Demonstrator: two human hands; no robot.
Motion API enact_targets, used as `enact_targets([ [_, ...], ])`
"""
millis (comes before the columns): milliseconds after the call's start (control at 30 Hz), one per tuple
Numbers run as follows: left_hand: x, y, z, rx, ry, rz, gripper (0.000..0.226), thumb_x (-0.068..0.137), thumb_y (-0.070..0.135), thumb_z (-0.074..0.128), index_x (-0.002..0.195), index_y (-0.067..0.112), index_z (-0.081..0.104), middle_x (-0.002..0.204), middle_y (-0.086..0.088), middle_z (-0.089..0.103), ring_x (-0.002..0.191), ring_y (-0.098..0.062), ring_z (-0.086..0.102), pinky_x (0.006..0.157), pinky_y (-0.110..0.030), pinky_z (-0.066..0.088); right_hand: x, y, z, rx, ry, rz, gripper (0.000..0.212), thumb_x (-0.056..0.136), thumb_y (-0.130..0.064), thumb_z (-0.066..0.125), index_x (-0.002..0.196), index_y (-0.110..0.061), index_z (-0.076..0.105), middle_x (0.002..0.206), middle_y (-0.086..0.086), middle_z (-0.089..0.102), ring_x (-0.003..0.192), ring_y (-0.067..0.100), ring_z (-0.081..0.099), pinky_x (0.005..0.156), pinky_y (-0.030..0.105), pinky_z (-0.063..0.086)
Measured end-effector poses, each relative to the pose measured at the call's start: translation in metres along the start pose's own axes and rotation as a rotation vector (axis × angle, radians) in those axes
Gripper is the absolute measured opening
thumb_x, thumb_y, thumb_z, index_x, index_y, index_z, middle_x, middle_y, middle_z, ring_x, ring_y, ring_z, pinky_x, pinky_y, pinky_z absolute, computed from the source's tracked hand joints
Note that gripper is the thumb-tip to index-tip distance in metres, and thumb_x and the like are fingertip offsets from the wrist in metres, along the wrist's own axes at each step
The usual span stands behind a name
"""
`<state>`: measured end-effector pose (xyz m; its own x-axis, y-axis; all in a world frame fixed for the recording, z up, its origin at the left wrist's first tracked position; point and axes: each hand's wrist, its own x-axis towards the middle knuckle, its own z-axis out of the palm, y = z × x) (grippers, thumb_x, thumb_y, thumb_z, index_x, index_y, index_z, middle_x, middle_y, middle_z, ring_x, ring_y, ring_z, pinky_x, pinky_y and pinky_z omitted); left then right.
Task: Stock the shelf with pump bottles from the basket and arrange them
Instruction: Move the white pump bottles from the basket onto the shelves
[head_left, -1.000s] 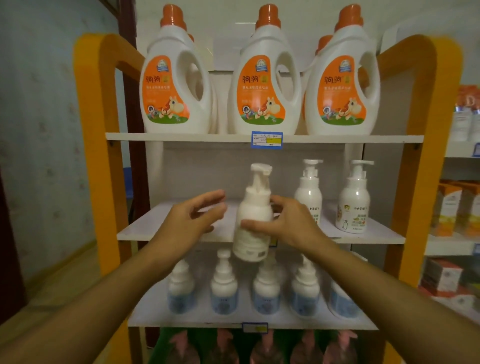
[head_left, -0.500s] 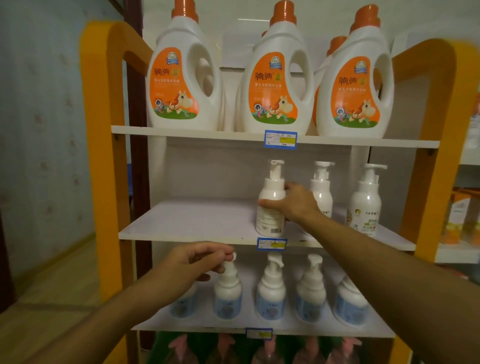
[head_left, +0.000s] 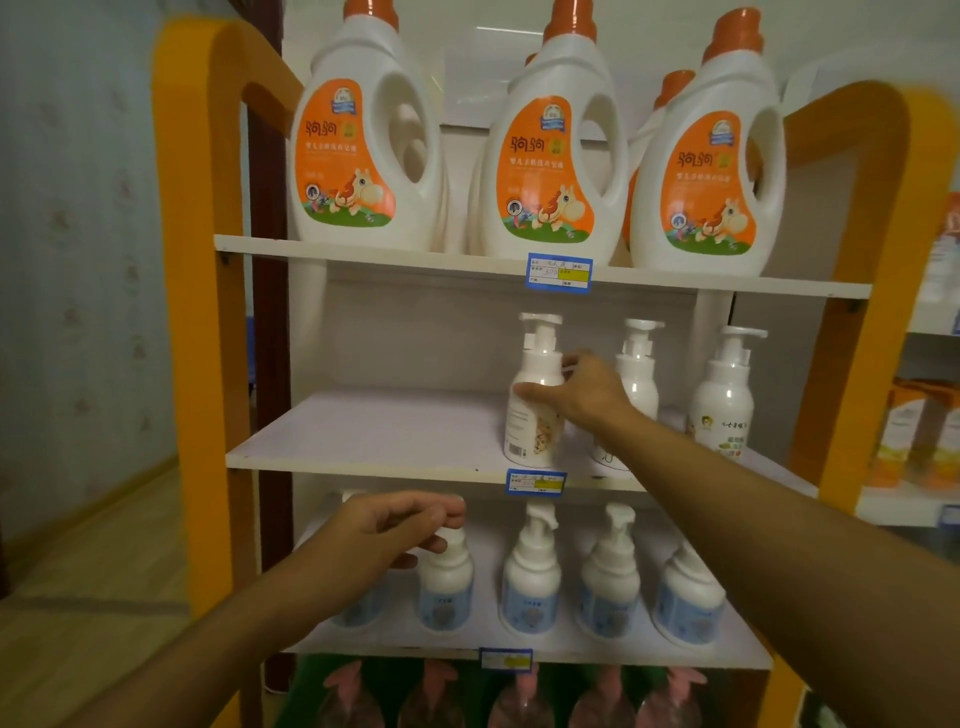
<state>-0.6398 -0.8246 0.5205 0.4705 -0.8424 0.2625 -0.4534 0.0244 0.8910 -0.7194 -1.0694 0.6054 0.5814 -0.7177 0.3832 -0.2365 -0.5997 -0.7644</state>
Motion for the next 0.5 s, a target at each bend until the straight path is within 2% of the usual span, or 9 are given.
enact_targets([
  [100, 0.0007, 0.0027, 0.0036, 0.017, -0.025, 0.010, 0.027, 0.090, 0.028, 0.051, 0.092, 0.047, 0.070, 0.099, 0.024, 0.071, 0.090, -0.002, 0.067, 0.086, -0.032, 0.055, 0.0008, -0.0008, 0.0045, -0.065, 0.042, 0.012, 0.065, 0.069, -0.043, 0.078, 0.118, -0.015, 0.046, 0.113, 0.007, 0.060, 0.099, 0.026, 0.062, 0.085, 0.043, 0.054],
  [200, -0.0002, 0.0025, 0.0030, 0.037, -0.028, 0.020, 0.031, 0.089, 0.030, 0.053, 0.087, 0.056, 0.068, 0.100, 0.026, 0.070, 0.092, -0.001, 0.067, 0.083, -0.030, 0.055, 0.0001, -0.0030, 0.0042, -0.028, 0.001, 0.001, 0.060, 0.075, -0.035, 0.074, 0.123, -0.014, 0.046, 0.117, 0.008, 0.059, 0.098, 0.025, 0.060, 0.080, 0.038, 0.051],
  [300, -0.0008, 0.0005, 0.0050, 0.043, -0.015, 0.020, 0.035, 0.091, 0.027, 0.052, 0.085, 0.058, 0.067, 0.098, 0.029, 0.069, 0.090, 0.001, 0.066, 0.081, -0.028, 0.055, 0.0001, 0.0017, 0.0025, -0.007, 0.007, 0.002, 0.059, 0.076, -0.028, 0.075, 0.125, -0.014, 0.045, 0.121, 0.007, 0.060, 0.102, 0.025, 0.060, 0.085, 0.040, 0.052],
  [400, -0.0018, 0.0008, 0.0071, 0.039, -0.017, 0.026, 0.036, 0.091, 0.027, 0.052, 0.086, 0.059, 0.067, 0.099, 0.030, 0.069, 0.091, 0.001, 0.066, 0.082, -0.029, 0.055, -0.0016, 0.0018, 0.0001, -0.055, 0.051, 0.001, 0.065, 0.071, -0.036, 0.079, 0.122, -0.016, 0.045, 0.114, 0.004, 0.060, 0.101, 0.025, 0.062, 0.087, 0.043, 0.054],
  [500, -0.0019, 0.0011, 0.0052, 0.047, 0.025, 0.045, 0.034, 0.092, 0.022, 0.053, 0.089, 0.052, 0.069, 0.100, 0.024, 0.070, 0.091, -0.004, 0.068, 0.085, -0.034, 0.055, 0.0008, -0.0014, -0.0014, -0.080, 0.015, -0.025, 0.069, 0.068, -0.041, 0.080, 0.122, -0.017, 0.044, 0.114, 0.005, 0.060, 0.101, 0.025, 0.062, 0.086, 0.044, 0.054],
])
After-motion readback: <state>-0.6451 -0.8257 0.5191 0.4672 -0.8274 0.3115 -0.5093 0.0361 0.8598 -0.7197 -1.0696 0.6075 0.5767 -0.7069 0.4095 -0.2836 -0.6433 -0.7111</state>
